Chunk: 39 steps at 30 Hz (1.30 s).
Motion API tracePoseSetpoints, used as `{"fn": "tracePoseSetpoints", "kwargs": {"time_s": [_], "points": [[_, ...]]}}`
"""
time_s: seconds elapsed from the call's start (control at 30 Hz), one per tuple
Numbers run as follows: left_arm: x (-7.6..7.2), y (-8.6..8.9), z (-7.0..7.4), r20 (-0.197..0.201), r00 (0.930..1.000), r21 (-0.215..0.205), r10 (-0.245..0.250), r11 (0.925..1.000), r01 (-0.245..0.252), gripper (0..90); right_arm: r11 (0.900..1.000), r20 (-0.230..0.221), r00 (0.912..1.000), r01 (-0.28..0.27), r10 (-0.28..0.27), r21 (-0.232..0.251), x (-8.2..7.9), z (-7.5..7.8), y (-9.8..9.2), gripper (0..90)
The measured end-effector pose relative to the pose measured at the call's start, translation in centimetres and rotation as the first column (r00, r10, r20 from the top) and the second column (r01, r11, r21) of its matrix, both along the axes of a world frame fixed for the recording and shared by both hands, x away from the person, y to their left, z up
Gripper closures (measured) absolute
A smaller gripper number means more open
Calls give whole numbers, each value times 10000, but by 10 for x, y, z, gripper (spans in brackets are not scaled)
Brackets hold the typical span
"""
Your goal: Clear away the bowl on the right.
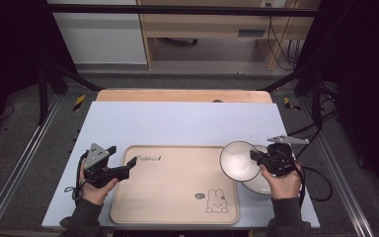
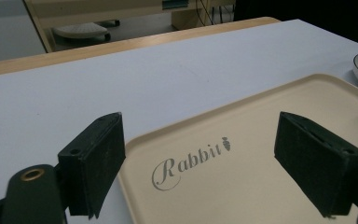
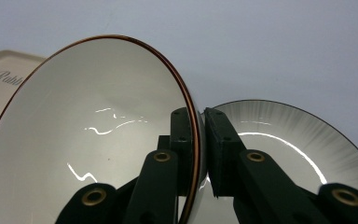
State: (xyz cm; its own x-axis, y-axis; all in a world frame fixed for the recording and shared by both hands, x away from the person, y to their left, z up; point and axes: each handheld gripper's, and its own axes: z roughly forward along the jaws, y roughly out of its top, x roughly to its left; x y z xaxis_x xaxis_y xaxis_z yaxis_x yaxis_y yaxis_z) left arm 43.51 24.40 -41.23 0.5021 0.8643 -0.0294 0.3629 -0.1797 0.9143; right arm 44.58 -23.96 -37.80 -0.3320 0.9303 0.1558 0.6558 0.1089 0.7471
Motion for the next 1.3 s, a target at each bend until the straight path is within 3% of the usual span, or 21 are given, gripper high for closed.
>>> {"fn": "tracePoseSetpoints", "kwargs": {"time_s": [1.3], "points": [[0, -2, 0, -47, 9999, 73, -114, 9999, 114, 156, 9916, -180, 9915, -1292, 1292, 14, 18, -3, 55, 821]]}}
